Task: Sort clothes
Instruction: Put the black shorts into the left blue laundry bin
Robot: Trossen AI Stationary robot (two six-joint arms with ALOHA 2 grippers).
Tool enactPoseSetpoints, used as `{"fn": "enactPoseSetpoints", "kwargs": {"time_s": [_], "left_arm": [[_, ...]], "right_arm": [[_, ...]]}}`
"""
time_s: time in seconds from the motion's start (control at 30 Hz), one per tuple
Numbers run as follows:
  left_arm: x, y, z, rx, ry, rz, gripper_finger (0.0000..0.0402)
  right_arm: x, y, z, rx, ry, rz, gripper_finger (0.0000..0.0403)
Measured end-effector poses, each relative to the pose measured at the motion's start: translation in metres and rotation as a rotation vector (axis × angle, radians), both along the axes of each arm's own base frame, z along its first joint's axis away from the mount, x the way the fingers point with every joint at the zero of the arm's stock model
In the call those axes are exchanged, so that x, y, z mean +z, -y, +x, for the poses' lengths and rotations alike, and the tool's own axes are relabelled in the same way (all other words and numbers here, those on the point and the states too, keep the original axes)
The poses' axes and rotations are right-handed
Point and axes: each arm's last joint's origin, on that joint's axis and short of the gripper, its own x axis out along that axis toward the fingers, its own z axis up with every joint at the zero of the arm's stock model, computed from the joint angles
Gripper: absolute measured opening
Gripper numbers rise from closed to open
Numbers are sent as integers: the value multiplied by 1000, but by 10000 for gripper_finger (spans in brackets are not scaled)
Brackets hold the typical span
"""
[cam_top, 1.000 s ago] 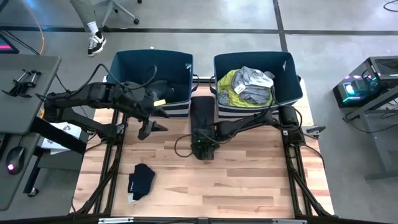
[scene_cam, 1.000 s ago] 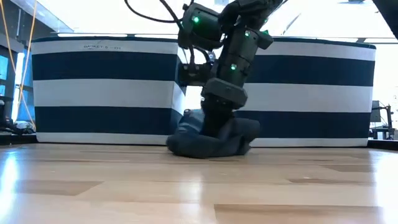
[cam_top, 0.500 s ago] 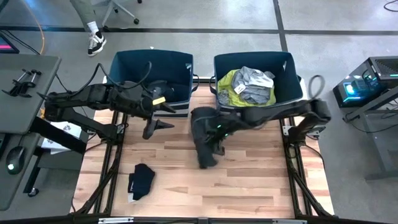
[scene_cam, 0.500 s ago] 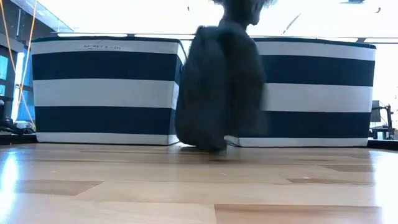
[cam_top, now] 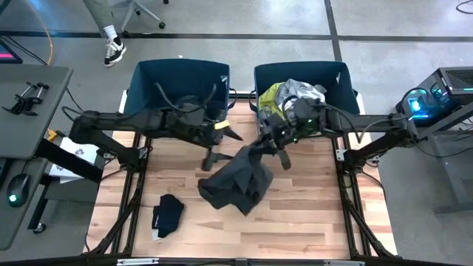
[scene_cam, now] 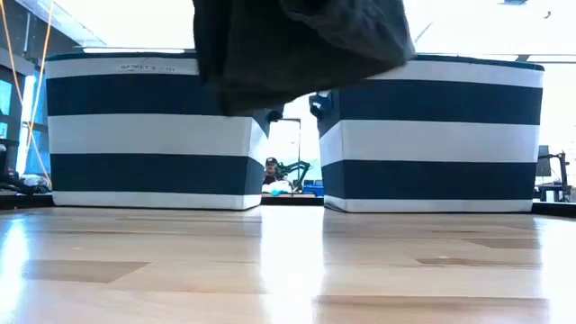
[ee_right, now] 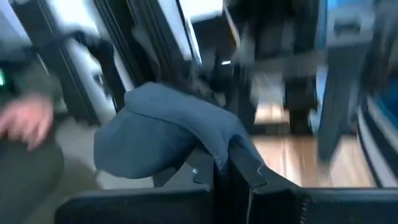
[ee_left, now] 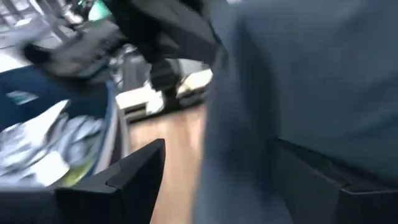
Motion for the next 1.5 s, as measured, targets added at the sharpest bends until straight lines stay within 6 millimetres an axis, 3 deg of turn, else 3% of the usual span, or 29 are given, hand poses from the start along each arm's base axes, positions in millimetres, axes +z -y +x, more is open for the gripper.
{"fn": "enactPoseSetpoints", "kwargs": {"time_s": [0.27, 0.5, 0.67, 0.87, 1.03, 1.23, 1.37, 1.5], "left_arm": [[-18, -3, 50, -131, 105, -264, 295], [-26, -11, 77, -326, 186, -466, 278], [-25, -10, 84, -361, 245, -507, 198], [-20, -14, 82, -345, 277, -532, 30], [-7, -19, 72, -332, 281, -596, 13], [25, -25, 43, -343, 365, -581, 2], [53, -41, 12, -282, 451, -559, 1], [74, -65, -33, -44, 480, -516, 1]], "right_arm": [[22, -1, -7, 15, 190, -28, 1], [26, 1, -10, -60, 255, -142, 1], [34, 2, -19, -91, 293, -174, 1], [38, 6, -35, -187, 243, -214, 18], [38, 10, -48, -330, 169, -217, 61], [38, 15, -55, -451, 123, -234, 149], [38, 17, -58, -531, 111, -276, 197], [39, 19, -65, -593, 91, -287, 220]]}}
